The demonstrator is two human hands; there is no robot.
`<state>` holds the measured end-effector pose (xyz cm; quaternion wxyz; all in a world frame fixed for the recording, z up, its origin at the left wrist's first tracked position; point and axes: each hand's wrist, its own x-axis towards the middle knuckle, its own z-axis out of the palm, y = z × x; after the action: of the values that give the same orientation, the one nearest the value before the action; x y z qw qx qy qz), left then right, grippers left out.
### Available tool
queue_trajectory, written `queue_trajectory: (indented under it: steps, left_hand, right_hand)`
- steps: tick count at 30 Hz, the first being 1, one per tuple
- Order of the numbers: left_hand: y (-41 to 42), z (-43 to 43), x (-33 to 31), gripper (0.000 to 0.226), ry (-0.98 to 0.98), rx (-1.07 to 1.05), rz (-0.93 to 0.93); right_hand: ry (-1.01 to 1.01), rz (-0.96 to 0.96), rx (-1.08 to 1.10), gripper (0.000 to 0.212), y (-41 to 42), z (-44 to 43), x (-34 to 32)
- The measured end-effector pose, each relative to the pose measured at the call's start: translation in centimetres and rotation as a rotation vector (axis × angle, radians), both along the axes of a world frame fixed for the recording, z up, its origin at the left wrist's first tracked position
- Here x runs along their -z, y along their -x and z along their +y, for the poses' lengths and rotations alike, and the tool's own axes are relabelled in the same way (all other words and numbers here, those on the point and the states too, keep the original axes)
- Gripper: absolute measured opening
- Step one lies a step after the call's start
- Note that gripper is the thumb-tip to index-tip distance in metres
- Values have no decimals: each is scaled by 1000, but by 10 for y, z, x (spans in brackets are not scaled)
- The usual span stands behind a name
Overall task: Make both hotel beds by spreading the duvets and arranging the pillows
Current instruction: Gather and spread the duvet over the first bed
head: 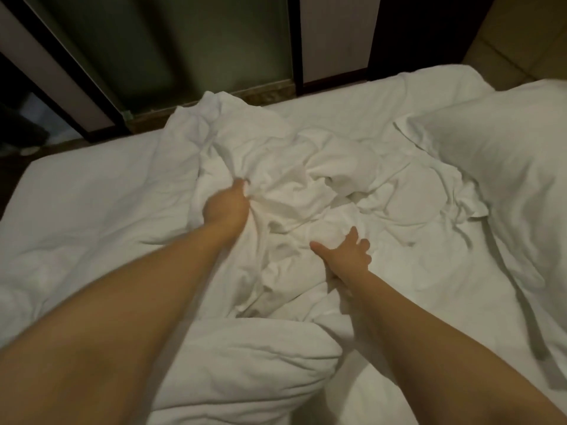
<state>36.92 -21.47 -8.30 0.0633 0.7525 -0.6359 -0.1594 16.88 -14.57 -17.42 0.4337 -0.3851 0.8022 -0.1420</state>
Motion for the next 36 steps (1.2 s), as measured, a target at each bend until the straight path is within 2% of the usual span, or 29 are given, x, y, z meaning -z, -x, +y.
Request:
queue_trajectory:
  steps: [1, 2, 4, 6, 9, 11, 14, 17, 20, 22, 24, 26, 28, 30, 33, 36]
  left_hand:
    - [-12, -10, -12, 45, 46, -72, 71]
    - [-21, -17, -22, 46, 81, -120, 117]
    - [-29, -23, -39, 42, 110, -137, 123]
    - [-28, -17, -54, 40, 134, -115, 117]
    - [-28, -11, -78, 40, 197, -131, 249]
    - [-29, -14, -103, 37, 293, -59, 236]
    - [-11, -32, -164, 25, 483, 80, 272]
    - [41, -43, -259, 26, 710, 210, 474]
    - [100, -42, -342, 31, 847, 313, 646]
    - [135, -36, -364, 32, 778, 437, 681]
    - [169, -22, -355, 49, 544, 621, 664]
    - [192, -4, -322, 72, 314, 706, 544]
    - [205, 11, -276, 84, 155, 709, 426]
    - [210, 25, -227, 89, 35, 696, 302]
    - [209, 50, -158, 89, -133, 701, 195]
    - [194, 76, -98, 89, -242, 697, 107]
  right_hand:
    - [-27, -12, 2, 107, 0, 1, 0]
    - [-53, -24, -18, 97, 0, 3, -1]
    - [-37, -23, -91, 55, -2, 12, -8]
    - [71, 64, -165, 28, -5, 20, -19]
    - [239, 181, -92, 24, 4, 18, -49]
    - [352, 245, 49, 26, 25, 10, -90]
    - [547, 335, 273, 29, 71, 1, -183]
    - [813, 437, 481, 27, 113, 23, -301]
    - [1034, 477, 697, 25, 160, 53, -394]
    - [1086, 393, 851, 24, 188, 74, -423]
    - [979, 383, 886, 26, 208, 93, -418]
    - [799, 380, 751, 44, 212, 108, -382]
    - [720, 259, 599, 55, 203, 115, -334]
    - [634, 161, 501, 54, 190, 119, -285]
    - [444, -11, 460, 72, 168, 123, -224]
    - [347, -67, 418, 74, 142, 128, -165]
